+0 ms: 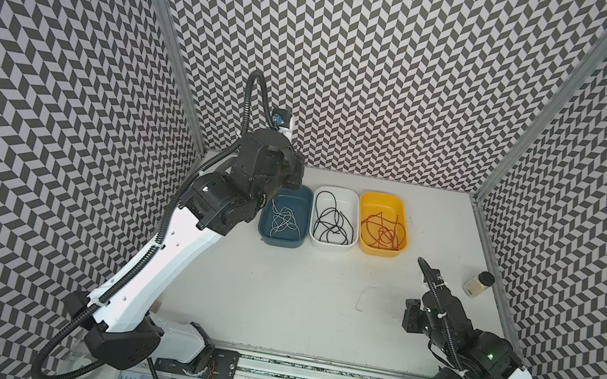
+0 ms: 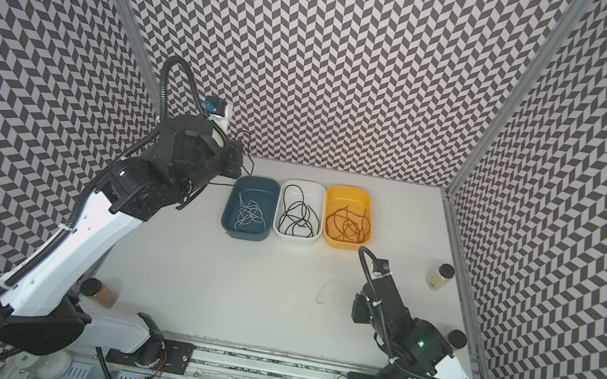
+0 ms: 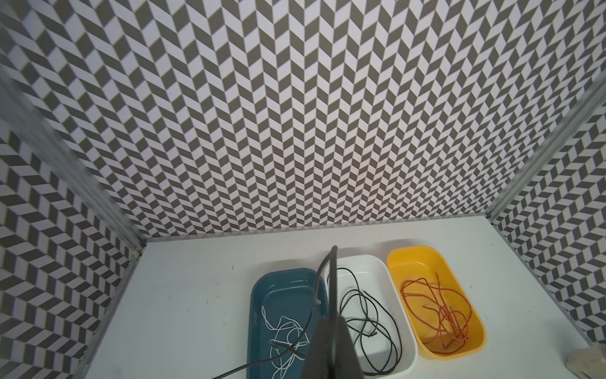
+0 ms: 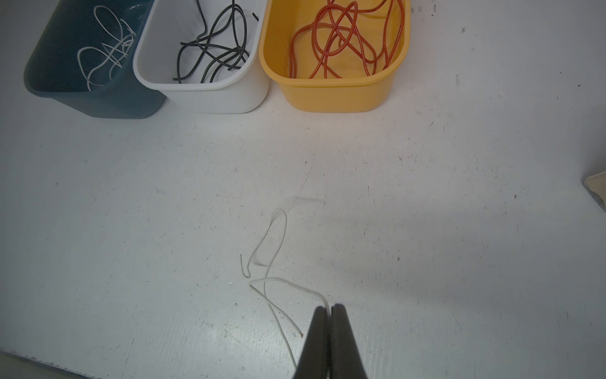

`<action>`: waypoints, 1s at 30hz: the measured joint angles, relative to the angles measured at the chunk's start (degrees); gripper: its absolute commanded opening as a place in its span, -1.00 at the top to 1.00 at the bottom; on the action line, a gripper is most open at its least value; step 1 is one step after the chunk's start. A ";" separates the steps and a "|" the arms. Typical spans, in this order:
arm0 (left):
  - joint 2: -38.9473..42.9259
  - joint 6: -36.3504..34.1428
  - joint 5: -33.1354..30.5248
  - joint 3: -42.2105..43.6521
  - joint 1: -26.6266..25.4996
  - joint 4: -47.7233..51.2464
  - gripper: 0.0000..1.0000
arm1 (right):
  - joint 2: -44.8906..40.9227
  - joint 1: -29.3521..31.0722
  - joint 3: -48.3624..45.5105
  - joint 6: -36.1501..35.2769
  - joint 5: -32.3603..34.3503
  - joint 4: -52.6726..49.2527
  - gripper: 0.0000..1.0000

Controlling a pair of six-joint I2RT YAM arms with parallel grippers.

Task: Untangle the cables
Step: 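Carry the black wire over the white bin with the left gripper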

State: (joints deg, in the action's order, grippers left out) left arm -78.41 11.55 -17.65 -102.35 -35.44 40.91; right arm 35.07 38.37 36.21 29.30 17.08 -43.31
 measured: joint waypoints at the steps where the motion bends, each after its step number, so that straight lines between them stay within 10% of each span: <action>1: -0.63 0.02 0.24 0.13 -0.63 -0.52 1.00 | -0.17 0.00 -0.02 -0.02 -0.17 0.02 1.00; 30: -21.94 5.27 9.57 5.33 -3.98 -16.92 1.00 | -1.38 0.92 -1.16 -0.35 -1.95 1.33 1.00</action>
State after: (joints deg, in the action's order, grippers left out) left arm -100.36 16.82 -8.08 -97.01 -39.42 23.99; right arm 33.69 39.29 35.05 28.95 15.14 -41.98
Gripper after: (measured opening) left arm 0.048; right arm 0.048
